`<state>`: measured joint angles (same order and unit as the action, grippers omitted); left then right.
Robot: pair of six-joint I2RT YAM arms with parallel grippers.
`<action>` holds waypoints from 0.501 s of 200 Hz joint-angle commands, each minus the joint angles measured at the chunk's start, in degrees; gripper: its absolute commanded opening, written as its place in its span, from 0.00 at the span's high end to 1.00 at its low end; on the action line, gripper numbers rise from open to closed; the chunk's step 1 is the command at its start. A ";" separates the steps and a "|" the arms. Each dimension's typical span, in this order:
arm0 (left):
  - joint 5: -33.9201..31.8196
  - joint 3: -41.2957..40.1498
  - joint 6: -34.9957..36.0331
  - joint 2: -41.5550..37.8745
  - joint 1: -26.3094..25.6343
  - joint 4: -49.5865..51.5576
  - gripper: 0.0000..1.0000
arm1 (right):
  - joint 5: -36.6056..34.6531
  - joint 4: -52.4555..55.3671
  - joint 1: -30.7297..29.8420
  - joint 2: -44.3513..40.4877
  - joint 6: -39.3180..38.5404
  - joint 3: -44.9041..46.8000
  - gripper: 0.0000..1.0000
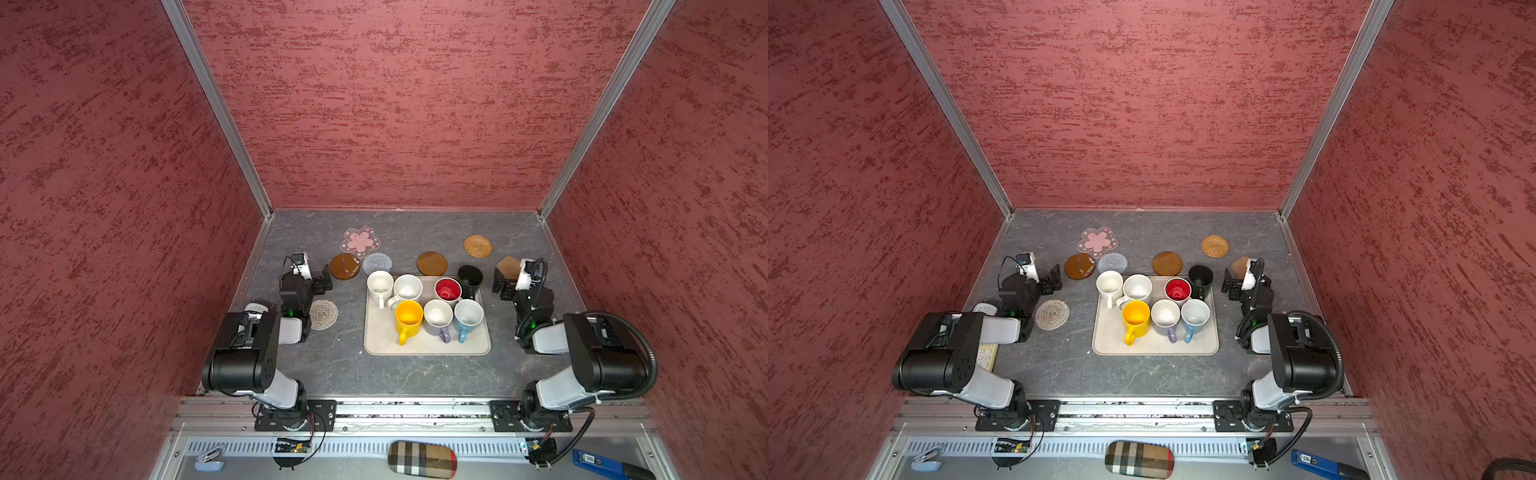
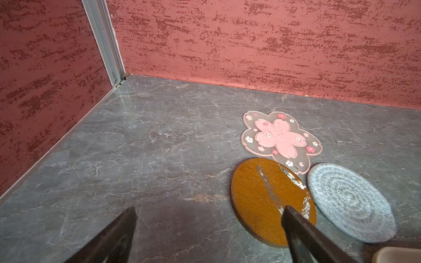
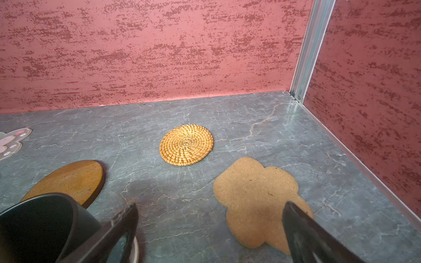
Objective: Place cups on coasters
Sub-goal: Move the coaster to the top-left of the table.
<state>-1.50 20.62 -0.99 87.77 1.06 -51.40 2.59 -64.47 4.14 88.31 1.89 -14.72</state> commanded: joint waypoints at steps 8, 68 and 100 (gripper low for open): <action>0.53 0.95 0.78 0.26 0.19 -0.26 0.01 | 1.09 -2.11 0.25 0.27 -0.89 -1.16 0.01; 1.12 0.99 0.59 0.13 0.56 -0.11 0.01 | -2.33 -1.32 0.30 0.28 0.22 -1.63 0.01; 1.00 0.95 0.73 0.18 0.48 -0.17 0.01 | -7.91 -4.42 0.23 0.24 2.57 0.11 0.01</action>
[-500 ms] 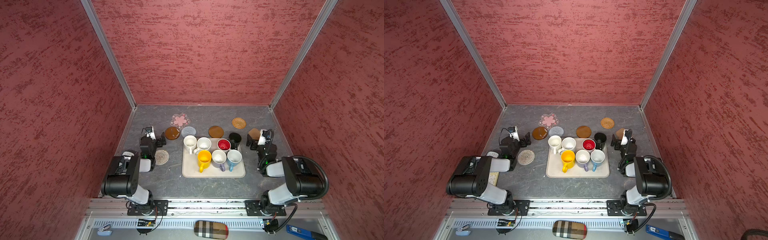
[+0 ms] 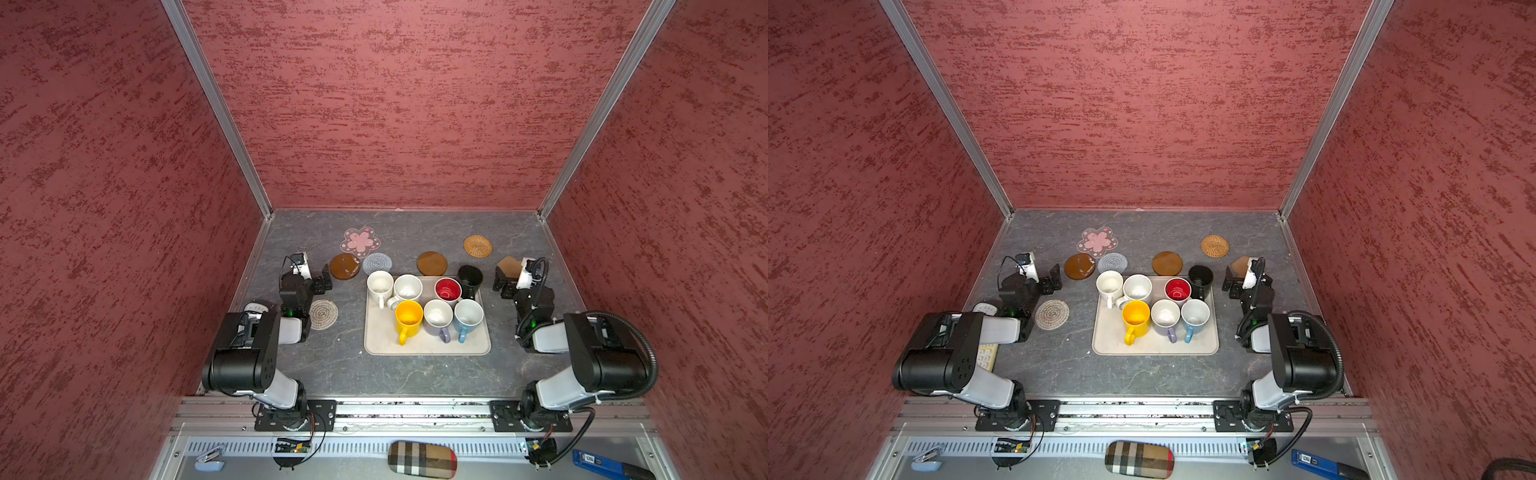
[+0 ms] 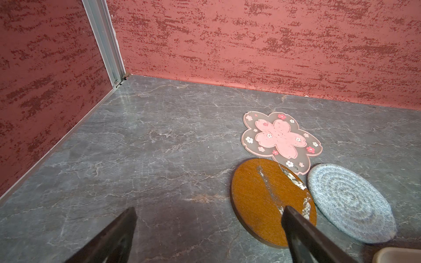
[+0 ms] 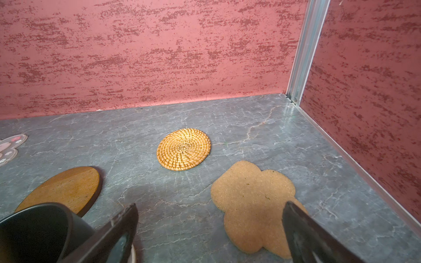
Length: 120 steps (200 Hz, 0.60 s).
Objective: Place cups on coasters
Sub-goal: Move the coaster to the top-left of the table.
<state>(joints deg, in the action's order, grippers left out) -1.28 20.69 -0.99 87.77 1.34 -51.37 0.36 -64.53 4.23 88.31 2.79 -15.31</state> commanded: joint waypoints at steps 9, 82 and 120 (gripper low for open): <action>0.46 0.93 0.95 0.26 -0.02 -0.28 0.01 | -6.79 -4.81 0.15 0.16 2.04 0.91 0.01; 1.17 1.02 0.67 0.23 0.28 0.00 0.01 | -7.20 -4.05 0.00 0.21 1.96 0.54 0.01; 3.12 0.93 0.19 -0.07 1.30 0.38 0.01 | -8.07 -5.71 0.03 -0.18 2.41 1.62 0.01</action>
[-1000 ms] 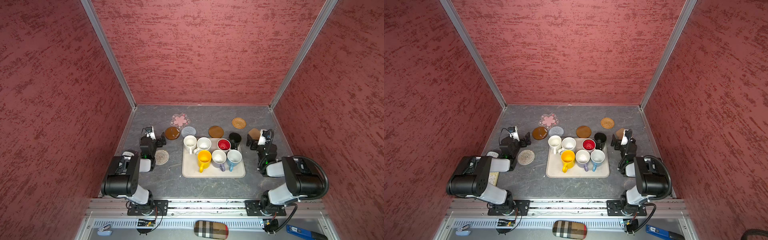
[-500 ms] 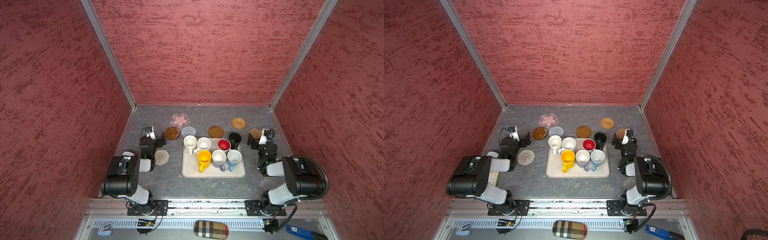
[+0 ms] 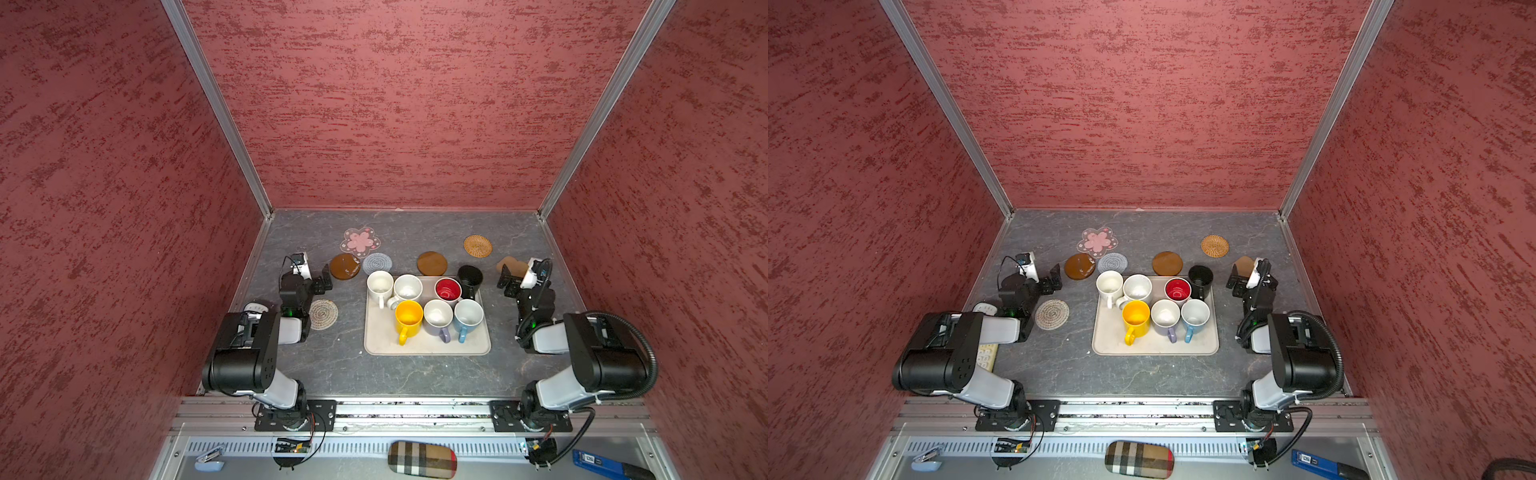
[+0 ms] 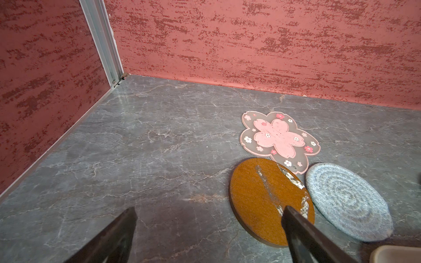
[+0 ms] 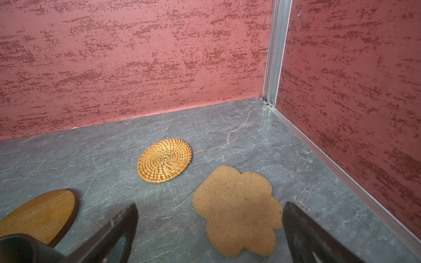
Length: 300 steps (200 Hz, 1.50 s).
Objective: Place cups on coasters
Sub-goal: Move the coaster to the top-left of the table.
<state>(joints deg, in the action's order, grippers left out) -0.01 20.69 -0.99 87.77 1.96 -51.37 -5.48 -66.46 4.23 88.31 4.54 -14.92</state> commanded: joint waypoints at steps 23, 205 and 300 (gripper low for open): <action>-0.59 1.59 0.11 -0.68 0.11 1.90 0.01 | -3.63 -4.02 0.04 -3.88 1.00 3.11 0.01; -6.59 48.44 -9.76 -16.86 -15.73 85.87 0.01 | 10.22 75.30 -2.15 -27.81 20.65 -36.54 0.10; -1.07 50.97 -17.41 -10.67 -12.24 104.78 0.06 | 7.73 83.87 -17.05 -16.66 15.44 -47.01 0.18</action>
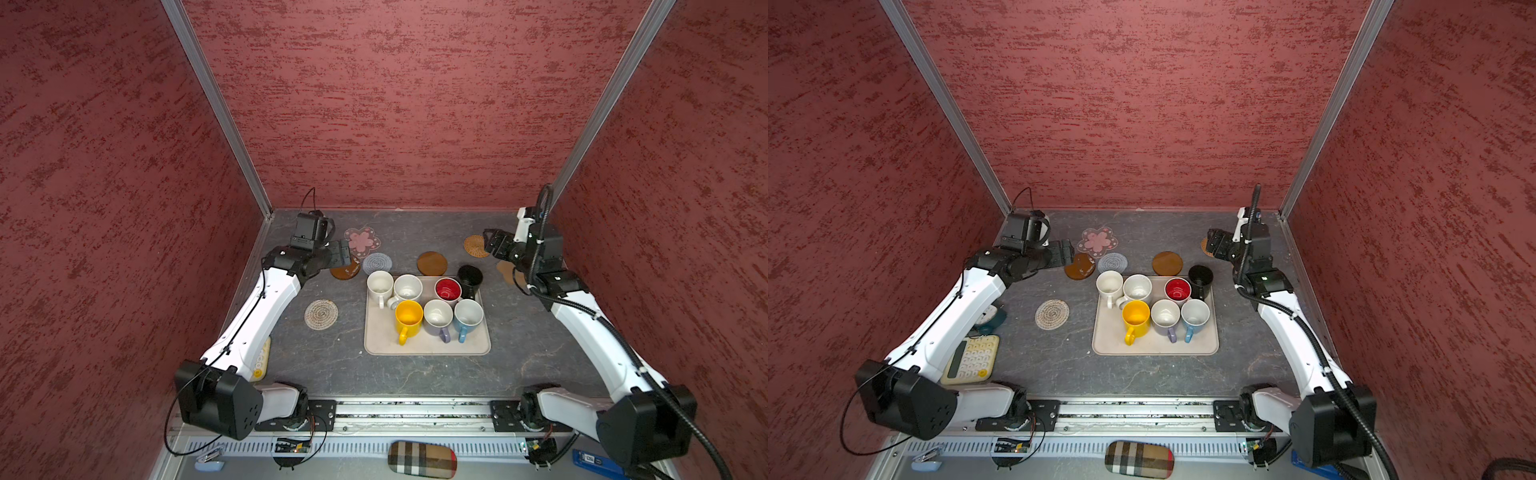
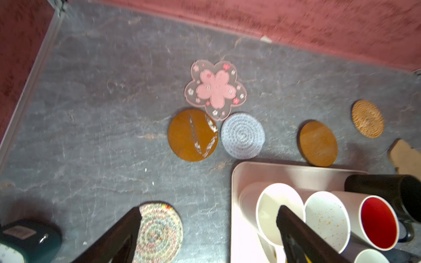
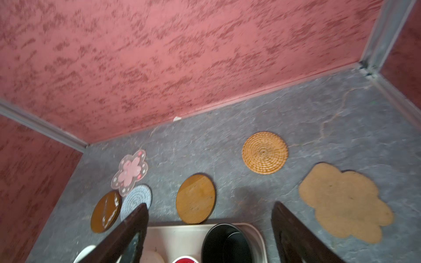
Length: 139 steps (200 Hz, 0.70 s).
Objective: Place cups on coasters
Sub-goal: Move the coaster to the top-left of the table.
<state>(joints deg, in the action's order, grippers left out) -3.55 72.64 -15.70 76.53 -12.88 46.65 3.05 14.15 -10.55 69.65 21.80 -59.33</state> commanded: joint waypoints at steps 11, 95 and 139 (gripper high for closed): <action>5.05 -3.27 -4.57 -0.19 4.70 6.56 0.06 | -0.68 3.20 -3.02 3.28 -2.10 -3.18 0.18; 6.46 -20.21 -14.82 -7.03 4.10 5.04 0.11 | 1.25 -1.41 -4.92 7.68 -1.98 -2.02 0.20; 2.25 -22.07 -16.20 -5.82 2.56 6.89 0.23 | 1.26 -3.58 -5.04 6.13 -1.77 1.75 0.27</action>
<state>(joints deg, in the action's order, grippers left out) 0.84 50.13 -30.35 70.06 -9.76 52.77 3.86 12.99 -15.16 77.14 20.34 -59.72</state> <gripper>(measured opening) 0.806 0.749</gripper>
